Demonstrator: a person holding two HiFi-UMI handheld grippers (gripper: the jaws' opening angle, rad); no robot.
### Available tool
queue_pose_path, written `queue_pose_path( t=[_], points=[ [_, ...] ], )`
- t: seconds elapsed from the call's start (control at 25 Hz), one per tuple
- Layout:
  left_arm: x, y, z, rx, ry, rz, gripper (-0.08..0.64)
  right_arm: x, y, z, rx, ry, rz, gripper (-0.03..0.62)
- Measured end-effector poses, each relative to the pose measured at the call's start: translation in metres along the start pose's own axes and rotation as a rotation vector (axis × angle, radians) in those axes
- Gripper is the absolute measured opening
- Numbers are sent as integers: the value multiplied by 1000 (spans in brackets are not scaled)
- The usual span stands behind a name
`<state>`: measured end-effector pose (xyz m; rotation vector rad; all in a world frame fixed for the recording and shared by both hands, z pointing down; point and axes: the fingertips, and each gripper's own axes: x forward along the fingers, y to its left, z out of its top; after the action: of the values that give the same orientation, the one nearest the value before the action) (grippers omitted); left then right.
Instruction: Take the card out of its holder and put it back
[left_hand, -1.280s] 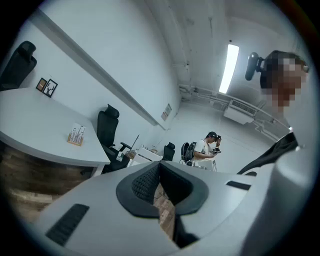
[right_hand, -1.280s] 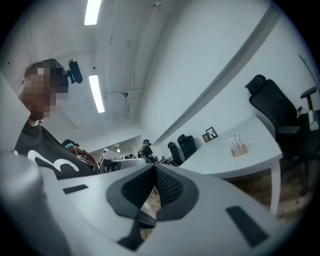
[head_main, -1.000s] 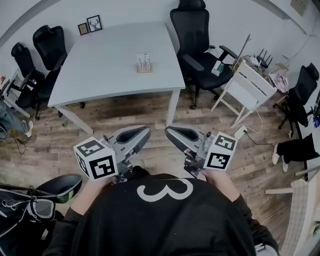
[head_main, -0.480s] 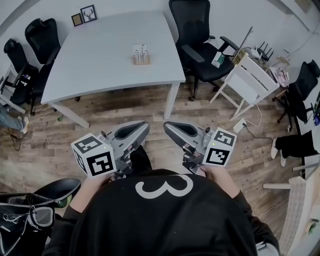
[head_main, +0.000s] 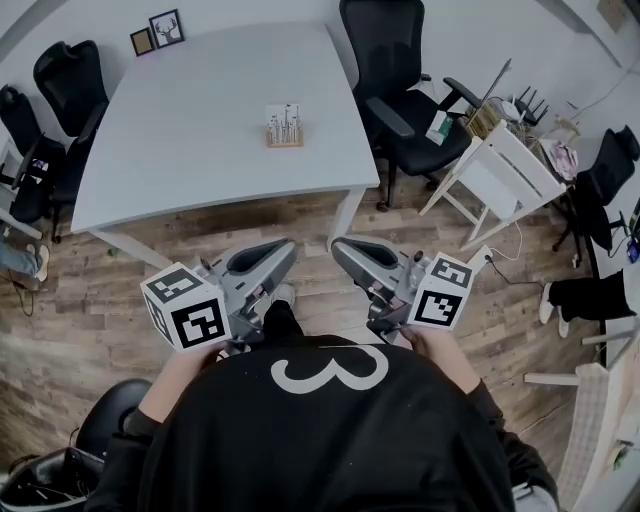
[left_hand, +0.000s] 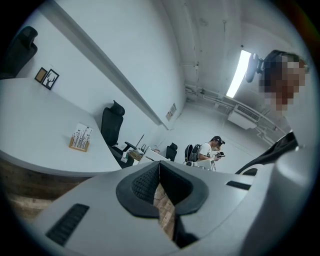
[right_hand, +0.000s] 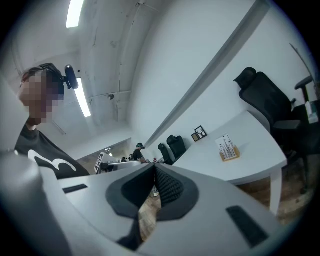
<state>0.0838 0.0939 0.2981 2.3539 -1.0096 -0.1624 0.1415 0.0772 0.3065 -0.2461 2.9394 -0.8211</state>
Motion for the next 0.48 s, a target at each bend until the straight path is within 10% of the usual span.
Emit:
queue_pose_path(
  t=[0.48],
  points=[
    [36, 118, 72, -27, 47, -46, 14, 86, -87, 52, 31, 19, -60, 11]
  ],
)
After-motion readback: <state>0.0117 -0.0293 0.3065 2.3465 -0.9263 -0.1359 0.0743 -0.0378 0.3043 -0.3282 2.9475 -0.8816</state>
